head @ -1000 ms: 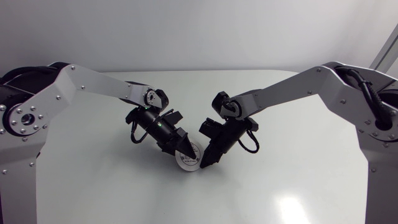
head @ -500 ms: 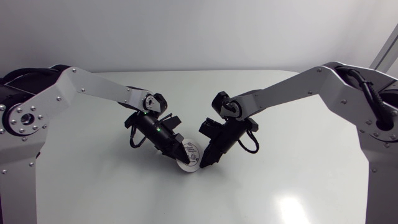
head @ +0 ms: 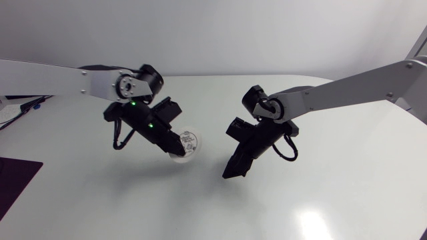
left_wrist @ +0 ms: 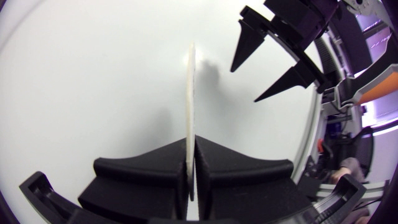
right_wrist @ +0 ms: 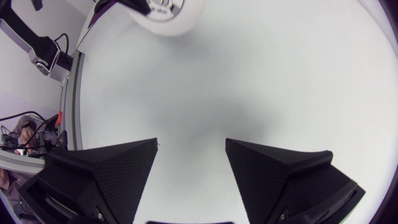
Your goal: Turn the coaster over.
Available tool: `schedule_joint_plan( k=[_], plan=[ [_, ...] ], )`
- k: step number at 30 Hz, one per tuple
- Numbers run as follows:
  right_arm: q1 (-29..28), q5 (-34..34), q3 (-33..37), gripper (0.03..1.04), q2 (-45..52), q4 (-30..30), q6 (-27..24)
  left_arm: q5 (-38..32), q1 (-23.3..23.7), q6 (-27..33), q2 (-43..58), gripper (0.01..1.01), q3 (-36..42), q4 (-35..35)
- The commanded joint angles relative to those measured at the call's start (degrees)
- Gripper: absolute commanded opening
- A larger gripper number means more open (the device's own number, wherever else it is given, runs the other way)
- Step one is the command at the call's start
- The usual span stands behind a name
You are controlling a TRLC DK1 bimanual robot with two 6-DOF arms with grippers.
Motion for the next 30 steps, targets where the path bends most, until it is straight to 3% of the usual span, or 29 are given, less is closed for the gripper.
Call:
schedule_joint_plan(
  k=[1,4,7,9,11,17,24,26,27,30],
  plan=[
    [-0.27,1.41,-3.02,1.0,-2.93,0.42,-0.38,-8.74,-2.28,3.76,-9.89,0.016,-5.91,5.91],
    [0.17,3.34,-5.31,1.0,-5.3,1.73,-0.47,-25.88,-7.11,9.3,-15.95,0.016,-13.3,16.02],
    [0.52,4.4,-7.33,1.0,-7.94,2.7,-0.56,-34.84,-8.78,15.19,-18.41,0.016,-19.54,27.0],
    [0.61,5.01,-8.39,1.0,-9.34,2.88,-0.56,-40.56,-11.24,18.7,-18.77,0.018,-22.88,30.08],
    [0.78,5.71,-9.53,1.0,-10.57,3.05,-0.56,-45.13,-13.26,23.89,-18.41,0.018,-27.18,38.69],
    [0.87,5.89,-12.34,1.0,-13.74,2.96,-0.56,-51.98,-20.03,33.73,-14.64,0.018,-37.2,51.26],
    [1.66,6.33,-14.01,1.0,-15.5,3.05,0.24,-54.53,-24.95,36.63,-7.52,0.074,-39.66,56.54],
    [2.1,6.86,-14.63,1.0,-16.02,3.32,0.5,-54.53,-25.92,36.63,-7.25,0.2,-40.37,57.85],
    [2.19,6.86,-14.8,1.0,-16.2,3.32,0.59,-54.53,-26.45,36.54,-7.25,0.364,-40.46,58.03],
    [2.19,7.12,-15.06,1.0,-16.82,3.23,0.76,-54.88,-26.8,36.72,-7.25,0.989,-40.19,58.12]
  ],
)
